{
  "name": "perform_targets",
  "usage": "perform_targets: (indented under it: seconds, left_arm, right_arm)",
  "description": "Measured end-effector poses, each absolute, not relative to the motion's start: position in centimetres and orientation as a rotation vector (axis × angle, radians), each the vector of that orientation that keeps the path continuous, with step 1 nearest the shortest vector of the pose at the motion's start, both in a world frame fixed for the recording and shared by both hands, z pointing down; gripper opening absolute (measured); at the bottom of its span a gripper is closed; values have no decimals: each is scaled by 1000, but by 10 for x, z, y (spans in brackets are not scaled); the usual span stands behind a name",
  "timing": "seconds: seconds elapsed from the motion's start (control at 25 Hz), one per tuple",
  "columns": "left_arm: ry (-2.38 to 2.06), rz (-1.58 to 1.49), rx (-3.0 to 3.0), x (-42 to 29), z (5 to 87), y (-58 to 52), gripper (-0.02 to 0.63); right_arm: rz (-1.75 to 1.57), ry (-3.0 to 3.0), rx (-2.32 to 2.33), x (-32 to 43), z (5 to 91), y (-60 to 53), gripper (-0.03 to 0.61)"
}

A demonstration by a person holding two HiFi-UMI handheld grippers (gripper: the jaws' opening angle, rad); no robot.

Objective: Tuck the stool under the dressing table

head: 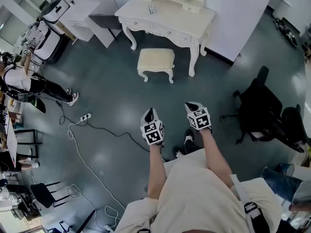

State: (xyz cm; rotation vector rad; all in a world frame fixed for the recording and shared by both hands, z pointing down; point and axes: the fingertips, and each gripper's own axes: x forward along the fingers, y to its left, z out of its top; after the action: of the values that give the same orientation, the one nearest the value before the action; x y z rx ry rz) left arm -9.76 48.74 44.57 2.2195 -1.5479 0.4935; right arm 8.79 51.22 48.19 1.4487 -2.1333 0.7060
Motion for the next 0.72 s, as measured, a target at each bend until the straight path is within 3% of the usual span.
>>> perform_targets:
  seconds: [0.72]
  left_arm:
    - [-1588, 487, 2289, -119, 433, 465, 15]
  right_arm:
    - [821, -2126, 1722, 106, 473, 480, 44]
